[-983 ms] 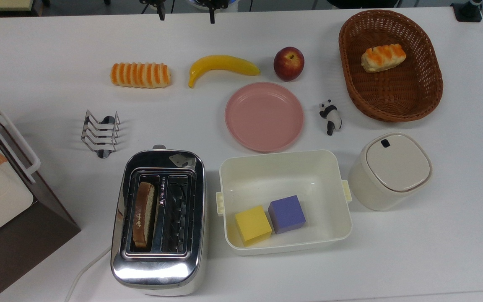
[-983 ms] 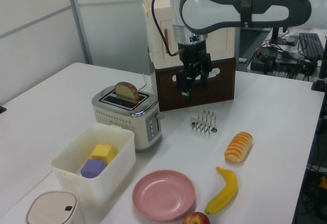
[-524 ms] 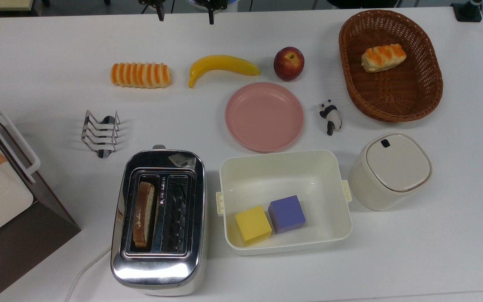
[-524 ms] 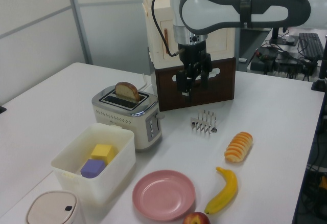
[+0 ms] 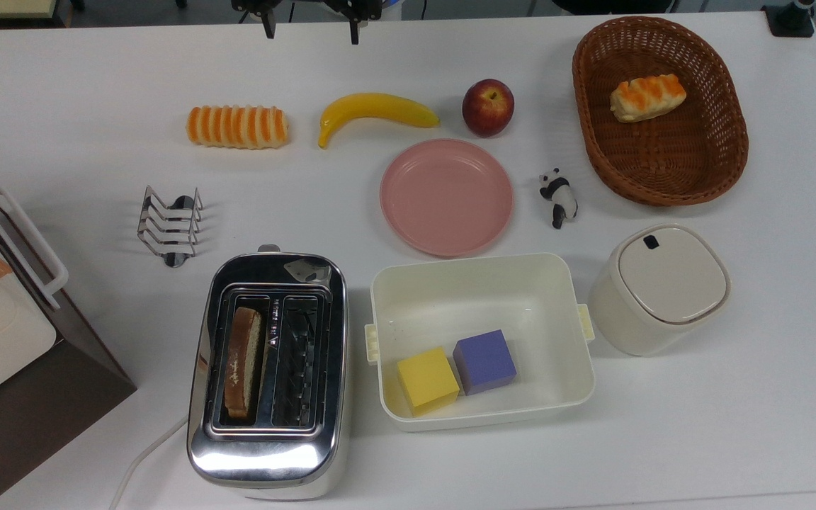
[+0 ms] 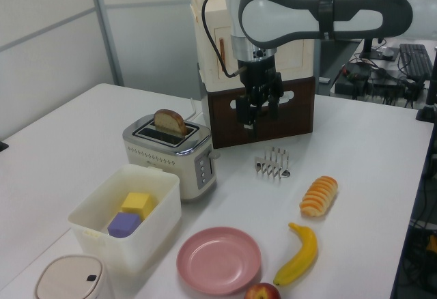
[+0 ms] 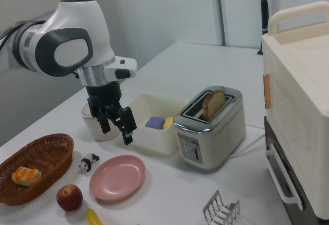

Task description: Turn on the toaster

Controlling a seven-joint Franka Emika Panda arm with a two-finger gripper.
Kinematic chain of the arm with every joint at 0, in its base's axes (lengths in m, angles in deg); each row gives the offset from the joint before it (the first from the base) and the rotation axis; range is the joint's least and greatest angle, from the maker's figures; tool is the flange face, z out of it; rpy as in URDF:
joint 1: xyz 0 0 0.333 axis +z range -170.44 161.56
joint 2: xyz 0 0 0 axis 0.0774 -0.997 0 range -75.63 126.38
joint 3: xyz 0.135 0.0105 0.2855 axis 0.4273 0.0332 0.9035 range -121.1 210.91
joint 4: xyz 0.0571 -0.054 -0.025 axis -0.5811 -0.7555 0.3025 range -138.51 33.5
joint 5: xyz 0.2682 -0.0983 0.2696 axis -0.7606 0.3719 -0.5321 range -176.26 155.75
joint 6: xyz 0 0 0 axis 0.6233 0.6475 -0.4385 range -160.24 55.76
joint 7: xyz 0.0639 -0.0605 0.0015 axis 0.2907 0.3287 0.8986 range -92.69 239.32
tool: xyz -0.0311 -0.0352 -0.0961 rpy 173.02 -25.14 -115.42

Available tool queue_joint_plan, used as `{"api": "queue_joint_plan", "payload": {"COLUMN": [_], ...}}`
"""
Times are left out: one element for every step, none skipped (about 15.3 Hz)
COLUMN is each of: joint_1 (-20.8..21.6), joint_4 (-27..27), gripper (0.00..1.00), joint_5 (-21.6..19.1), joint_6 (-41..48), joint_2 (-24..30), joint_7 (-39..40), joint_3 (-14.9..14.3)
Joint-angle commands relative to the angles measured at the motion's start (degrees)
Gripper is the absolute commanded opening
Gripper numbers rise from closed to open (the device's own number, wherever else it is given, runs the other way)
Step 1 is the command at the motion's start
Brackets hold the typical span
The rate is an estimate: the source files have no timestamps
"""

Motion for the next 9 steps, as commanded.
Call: {"api": "queue_joint_plan", "payload": {"joint_1": [0.32,0.32,0.32,0.32,0.32,0.41,0.49,0.58,0.58], "joint_4": [0.50,0.41,0.41,0.41,0.33,0.15,0.06,-0.03,-0.03], "gripper": [1.00,1.00,1.00,1.00,1.00,1.00,1.00,1.00,1.00], "joint_5": [0.88,0.97,0.97,0.88,0.97,0.88,0.88,0.88,0.88], "joint_6": [0.25,0.25,0.25,0.17,0.25,0.25,0.25,0.25,0.25], "joint_2": [-0.27,-0.27,-0.27,-0.27,-0.27,-0.18,-0.18,-0.18,-0.27], "joint_7": [2.97,3.06,3.15,3.24,3.59,3.85,3.86,3.86,3.86], "joint_3": [-0.42,-0.42,-0.42,-0.42,-0.42,-0.42,-0.42,-0.33,-0.33]}}
